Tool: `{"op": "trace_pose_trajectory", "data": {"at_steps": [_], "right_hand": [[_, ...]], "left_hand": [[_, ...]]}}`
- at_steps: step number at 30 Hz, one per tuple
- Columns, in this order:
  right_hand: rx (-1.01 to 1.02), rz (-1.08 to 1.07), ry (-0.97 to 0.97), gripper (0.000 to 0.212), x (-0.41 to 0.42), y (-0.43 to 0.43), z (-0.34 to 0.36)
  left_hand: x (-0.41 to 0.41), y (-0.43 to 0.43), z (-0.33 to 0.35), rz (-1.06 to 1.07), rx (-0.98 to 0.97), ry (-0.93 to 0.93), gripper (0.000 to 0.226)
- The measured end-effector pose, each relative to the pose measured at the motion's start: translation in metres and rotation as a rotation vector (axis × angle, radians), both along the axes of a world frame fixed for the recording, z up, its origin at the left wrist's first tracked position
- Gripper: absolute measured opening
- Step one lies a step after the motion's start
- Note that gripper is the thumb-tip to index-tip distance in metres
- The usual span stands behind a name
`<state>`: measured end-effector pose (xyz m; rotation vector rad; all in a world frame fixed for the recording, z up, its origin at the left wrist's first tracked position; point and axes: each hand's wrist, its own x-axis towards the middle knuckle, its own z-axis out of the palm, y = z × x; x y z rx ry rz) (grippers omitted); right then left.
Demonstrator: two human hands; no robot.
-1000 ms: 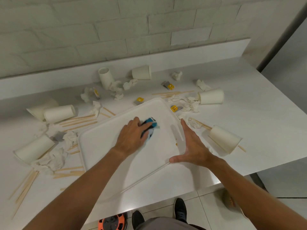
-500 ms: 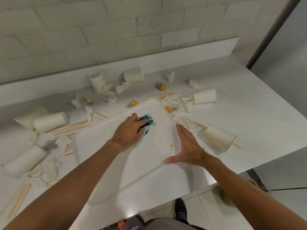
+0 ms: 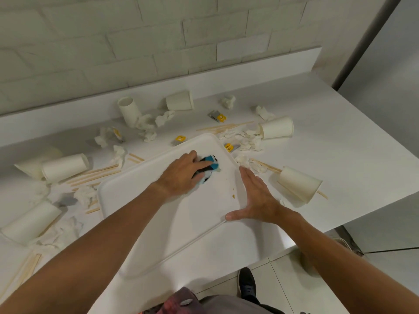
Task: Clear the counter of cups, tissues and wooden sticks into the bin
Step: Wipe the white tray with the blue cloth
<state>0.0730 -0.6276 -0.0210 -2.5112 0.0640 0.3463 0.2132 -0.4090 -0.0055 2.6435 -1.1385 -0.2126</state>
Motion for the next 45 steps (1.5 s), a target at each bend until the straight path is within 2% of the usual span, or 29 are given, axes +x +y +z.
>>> {"op": "trace_pose_trajectory", "data": {"at_steps": [2, 3, 6, 8, 16, 18, 22, 26, 29, 32, 34, 38, 41, 45], "right_hand": [[-0.004, 0.004, 0.004, 0.148, 0.000, 0.001, -0.001], [-0.005, 0.005, 0.004, 0.148, 0.000, 0.001, -0.001], [-0.009, 0.005, -0.004, 0.149, 0.001, 0.001, -0.002], [-0.012, 0.011, -0.006, 0.149, 0.001, 0.001, -0.002], [-0.006, 0.015, -0.010, 0.146, -0.001, 0.000, -0.002], [-0.007, 0.019, -0.009, 0.145, 0.000, 0.000, -0.002], [-0.008, 0.022, -0.021, 0.145, -0.001, 0.001, -0.003], [0.000, 0.021, -0.015, 0.146, -0.002, 0.000, -0.003], [-0.008, 0.030, -0.010, 0.146, -0.002, 0.000, -0.004], [-0.013, 0.027, -0.006, 0.147, -0.001, 0.000, -0.005], [-0.010, 0.025, -0.007, 0.147, -0.001, -0.001, -0.006], [-0.018, 0.031, -0.027, 0.145, -0.004, -0.002, -0.006], [-0.023, 0.026, -0.041, 0.143, -0.006, -0.004, -0.006], [-0.035, 0.023, -0.062, 0.140, -0.007, -0.007, -0.007]], "left_hand": [[-0.002, 0.008, -0.001, -0.079, 0.037, -0.037, 0.041], [0.001, 0.010, -0.003, -0.046, 0.060, -0.083, 0.041], [0.008, 0.016, -0.008, 0.274, 0.046, -0.133, 0.040], [0.003, 0.015, -0.010, 0.339, 0.017, -0.121, 0.039], [-0.046, 0.027, -0.005, -0.066, -0.045, 0.008, 0.042], [-0.047, 0.035, -0.004, -0.082, -0.034, -0.005, 0.040], [-0.044, 0.041, -0.004, 0.095, -0.015, -0.043, 0.043], [-0.070, 0.032, -0.001, -0.109, -0.053, 0.068, 0.042], [-0.080, 0.029, 0.001, -0.203, 0.007, 0.102, 0.043], [-0.074, 0.031, 0.000, -0.059, 0.035, -0.028, 0.043], [-0.074, 0.030, -0.003, 0.051, -0.014, -0.038, 0.043], [-0.091, 0.015, -0.007, -0.107, -0.038, 0.012, 0.040], [-0.086, 0.006, -0.009, -0.102, 0.005, -0.052, 0.041], [-0.078, -0.007, -0.014, 0.150, 0.019, -0.143, 0.051]]}}
